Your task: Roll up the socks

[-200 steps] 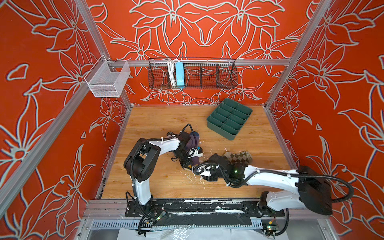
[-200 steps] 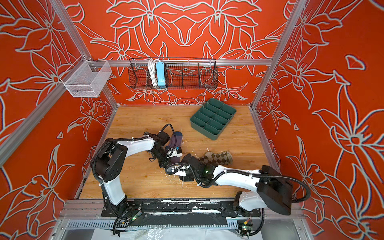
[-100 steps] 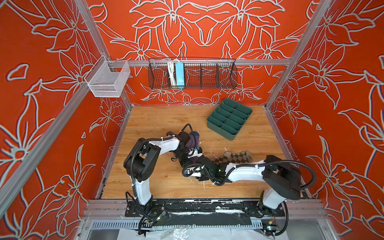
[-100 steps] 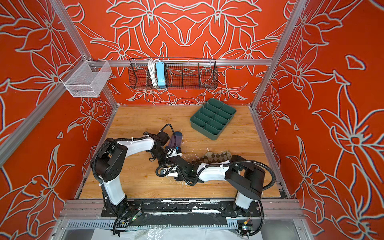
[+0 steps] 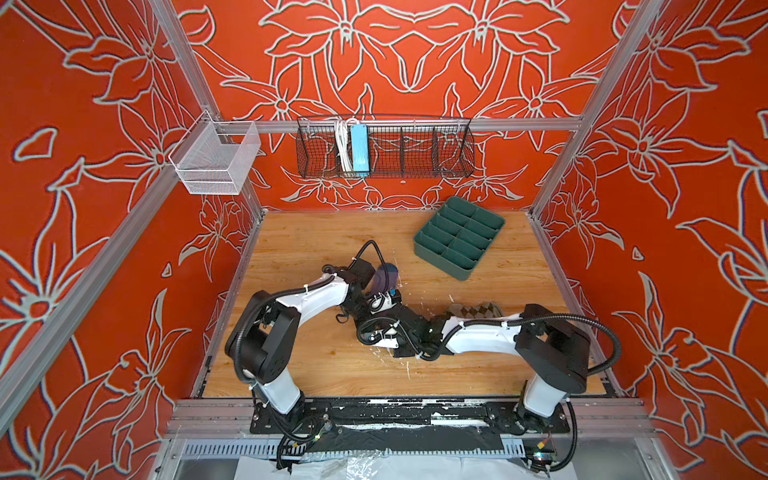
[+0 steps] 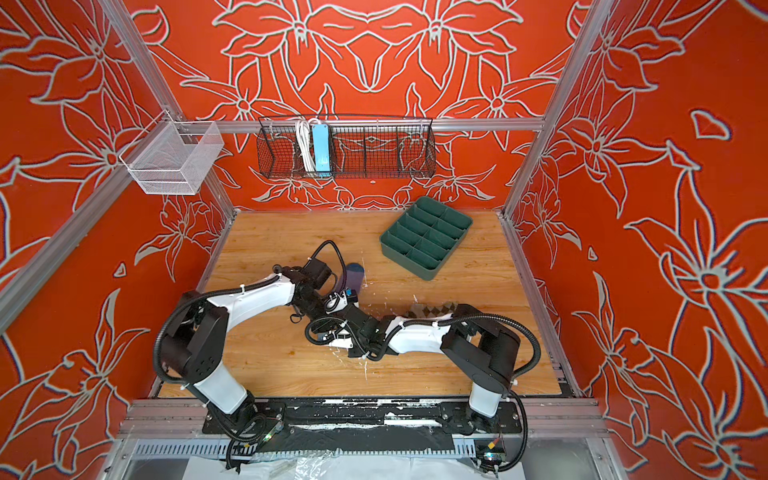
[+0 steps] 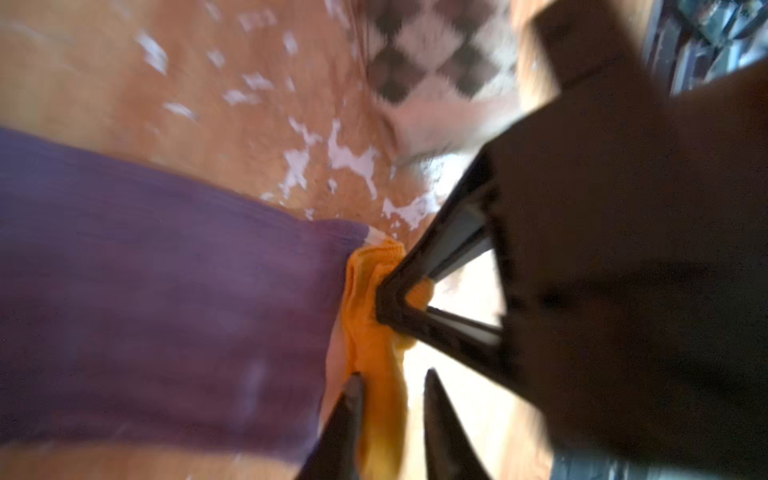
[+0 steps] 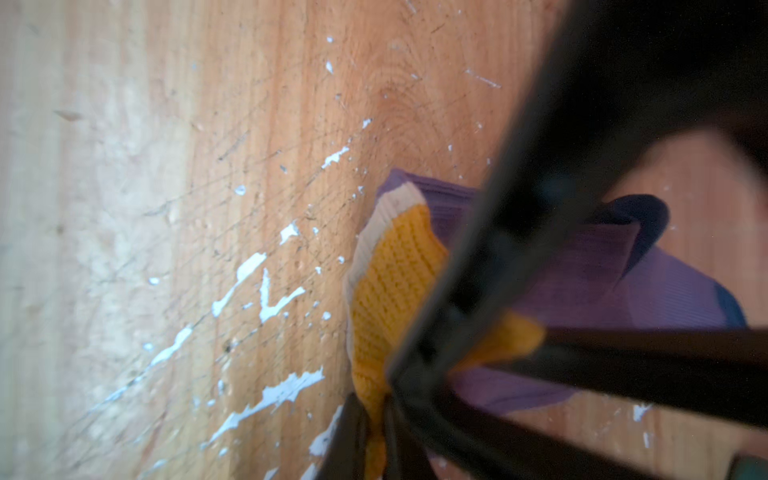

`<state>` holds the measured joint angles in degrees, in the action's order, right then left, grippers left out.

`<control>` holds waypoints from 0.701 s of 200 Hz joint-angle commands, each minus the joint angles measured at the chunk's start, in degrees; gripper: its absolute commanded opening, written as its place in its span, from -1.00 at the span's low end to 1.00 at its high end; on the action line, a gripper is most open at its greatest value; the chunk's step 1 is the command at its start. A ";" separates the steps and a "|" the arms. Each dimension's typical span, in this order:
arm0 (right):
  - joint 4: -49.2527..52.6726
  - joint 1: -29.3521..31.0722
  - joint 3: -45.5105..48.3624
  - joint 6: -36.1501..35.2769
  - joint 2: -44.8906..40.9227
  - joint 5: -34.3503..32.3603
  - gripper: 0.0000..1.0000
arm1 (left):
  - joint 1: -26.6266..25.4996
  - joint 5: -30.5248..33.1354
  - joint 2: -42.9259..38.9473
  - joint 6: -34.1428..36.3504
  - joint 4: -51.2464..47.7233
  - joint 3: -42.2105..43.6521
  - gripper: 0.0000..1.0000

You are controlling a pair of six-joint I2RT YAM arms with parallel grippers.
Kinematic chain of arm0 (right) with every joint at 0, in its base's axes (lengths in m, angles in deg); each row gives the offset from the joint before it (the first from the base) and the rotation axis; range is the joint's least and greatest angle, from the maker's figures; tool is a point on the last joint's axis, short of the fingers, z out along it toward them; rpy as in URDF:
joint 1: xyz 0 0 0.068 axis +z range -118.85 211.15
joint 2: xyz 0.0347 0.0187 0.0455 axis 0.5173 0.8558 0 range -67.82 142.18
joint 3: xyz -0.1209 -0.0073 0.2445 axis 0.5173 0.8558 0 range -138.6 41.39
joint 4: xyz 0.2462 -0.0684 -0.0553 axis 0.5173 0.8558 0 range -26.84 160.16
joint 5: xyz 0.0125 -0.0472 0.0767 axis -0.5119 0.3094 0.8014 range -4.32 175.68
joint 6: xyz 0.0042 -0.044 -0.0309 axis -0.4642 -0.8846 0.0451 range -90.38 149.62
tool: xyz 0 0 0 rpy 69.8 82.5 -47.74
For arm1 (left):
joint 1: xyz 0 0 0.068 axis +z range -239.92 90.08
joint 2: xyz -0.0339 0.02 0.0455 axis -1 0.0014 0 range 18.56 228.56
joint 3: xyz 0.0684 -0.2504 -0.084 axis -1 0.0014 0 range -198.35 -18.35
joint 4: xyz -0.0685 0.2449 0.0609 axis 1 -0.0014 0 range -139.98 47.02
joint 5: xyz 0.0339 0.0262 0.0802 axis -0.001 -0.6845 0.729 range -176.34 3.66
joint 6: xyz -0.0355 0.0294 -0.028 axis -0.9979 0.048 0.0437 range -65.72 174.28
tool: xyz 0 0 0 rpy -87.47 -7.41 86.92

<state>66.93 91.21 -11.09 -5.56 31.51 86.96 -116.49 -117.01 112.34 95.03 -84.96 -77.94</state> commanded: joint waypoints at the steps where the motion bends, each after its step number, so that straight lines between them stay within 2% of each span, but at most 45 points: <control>1: 8.52 -1.21 -1.47 2.51 0.99 5.48 -1.00 | 0.08 0.95 -5.63 1.44 0.48 1.33 -0.34; 21: 10.98 -2.46 -2.09 2.90 0.53 8.61 -1.00 | 0.49 4.96 -11.56 0.07 4.71 3.60 -0.25; 37: 13.79 -3.46 -3.22 2.75 0.29 12.20 -1.00 | 1.51 11.17 -18.57 -3.08 12.36 6.82 -0.24; 56: 17.61 -4.86 -5.16 2.45 0.67 17.45 -1.00 | 1.95 22.64 -28.69 -6.50 23.79 12.79 -0.16; 75: 21.99 -6.41 -7.39 1.36 1.51 23.40 -0.99 | 2.13 30.16 -38.25 -5.94 30.21 17.77 0.05; 101: 30.11 -8.80 -11.83 -0.95 5.36 32.88 -0.96 | 2.14 27.06 -45.80 0.76 20.63 17.45 0.07; 113: 34.26 -9.63 -14.59 -1.78 8.46 35.58 -0.96 | 2.07 22.23 -48.78 4.22 15.10 17.14 0.05; 122: 37.09 -10.15 -16.82 -2.07 11.11 36.22 -0.96 | 1.69 17.03 -51.30 10.48 11.67 17.89 0.04; 132: 39.98 -10.63 -19.46 -2.72 14.10 36.99 -0.96 | -0.69 14.24 -54.19 15.37 9.58 19.67 0.05; 140: 41.92 -11.19 -21.45 -2.68 15.96 37.19 -0.96 | -3.98 15.46 -55.78 18.25 9.04 21.44 0.06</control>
<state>97.14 81.24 -28.08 -5.76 41.63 118.00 -115.24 -95.50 61.15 100.30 -68.20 -59.86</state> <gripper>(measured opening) 0.086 0.522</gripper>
